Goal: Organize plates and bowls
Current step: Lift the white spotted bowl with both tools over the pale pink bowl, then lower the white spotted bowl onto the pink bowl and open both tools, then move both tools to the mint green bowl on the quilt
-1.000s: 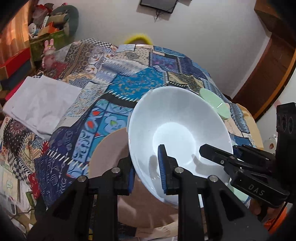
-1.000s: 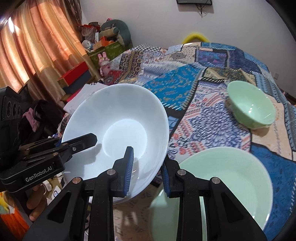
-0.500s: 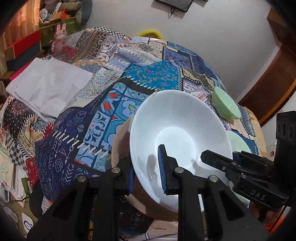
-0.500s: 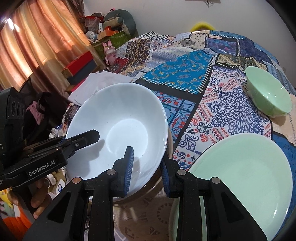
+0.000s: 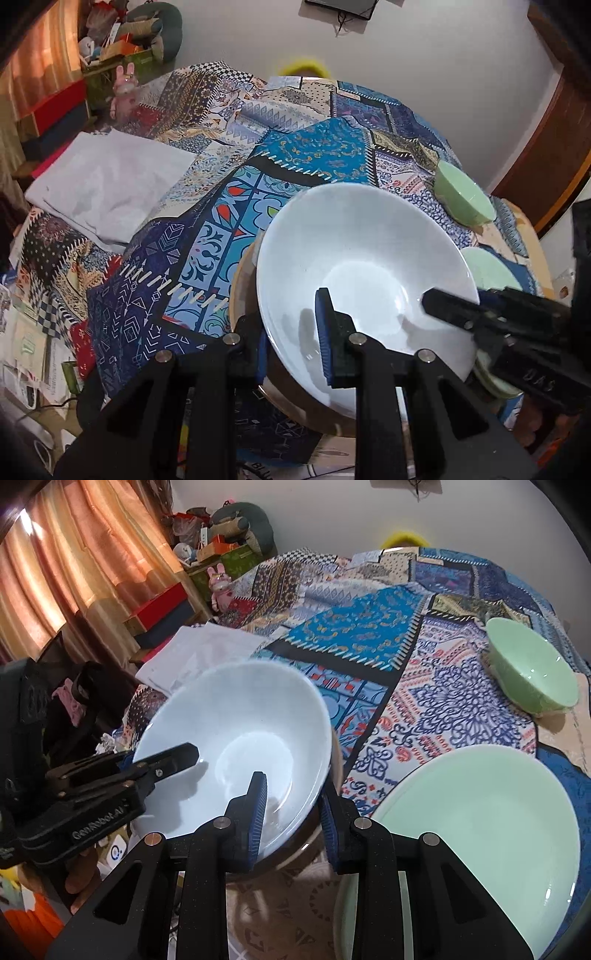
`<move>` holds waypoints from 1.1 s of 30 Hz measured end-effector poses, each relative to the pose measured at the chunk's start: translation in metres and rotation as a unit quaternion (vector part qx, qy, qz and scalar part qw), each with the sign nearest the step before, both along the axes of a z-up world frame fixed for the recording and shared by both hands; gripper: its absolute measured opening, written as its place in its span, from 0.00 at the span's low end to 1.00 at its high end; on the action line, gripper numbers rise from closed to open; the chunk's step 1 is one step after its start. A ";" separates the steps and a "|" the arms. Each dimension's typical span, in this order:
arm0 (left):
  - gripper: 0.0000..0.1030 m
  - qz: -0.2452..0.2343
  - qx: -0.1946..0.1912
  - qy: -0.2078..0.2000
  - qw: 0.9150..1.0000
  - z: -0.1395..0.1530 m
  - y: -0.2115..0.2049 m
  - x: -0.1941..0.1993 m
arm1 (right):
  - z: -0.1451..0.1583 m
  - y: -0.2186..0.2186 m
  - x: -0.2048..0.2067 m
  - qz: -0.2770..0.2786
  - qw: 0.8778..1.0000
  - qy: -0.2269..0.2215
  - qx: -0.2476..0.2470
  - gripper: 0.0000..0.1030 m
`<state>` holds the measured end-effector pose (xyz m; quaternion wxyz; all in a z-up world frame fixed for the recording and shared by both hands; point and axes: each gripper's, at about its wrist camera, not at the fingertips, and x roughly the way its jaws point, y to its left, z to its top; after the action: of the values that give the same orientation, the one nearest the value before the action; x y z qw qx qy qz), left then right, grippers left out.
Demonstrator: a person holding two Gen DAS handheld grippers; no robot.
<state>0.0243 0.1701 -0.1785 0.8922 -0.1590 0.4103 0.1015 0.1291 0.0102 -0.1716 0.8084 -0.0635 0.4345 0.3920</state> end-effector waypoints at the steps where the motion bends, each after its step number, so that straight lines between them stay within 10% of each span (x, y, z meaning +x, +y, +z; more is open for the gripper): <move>1: 0.21 -0.001 0.001 0.003 1.000 -0.001 -0.001 0.001 | 0.000 -0.001 0.001 0.000 1.000 0.002 0.003 0.25; 11: 0.28 0.012 0.069 0.002 0.998 0.002 -0.013 0.001 | 0.006 -0.015 0.000 -0.013 1.000 -0.021 0.003 0.27; 22: 0.33 0.017 0.025 0.007 1.000 0.012 -0.002 -0.002 | 0.010 -0.038 0.005 -0.031 0.999 -0.022 0.001 0.27; 33: 0.71 -0.003 0.057 -0.036 0.998 0.051 -0.022 0.012 | 0.037 -0.088 0.024 -0.087 0.995 -0.057 0.003 0.28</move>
<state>0.0360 0.1481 -0.1276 0.9144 -0.1104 0.3718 0.1159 0.1534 -0.0780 -0.1347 0.8630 -0.0453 0.3908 0.3171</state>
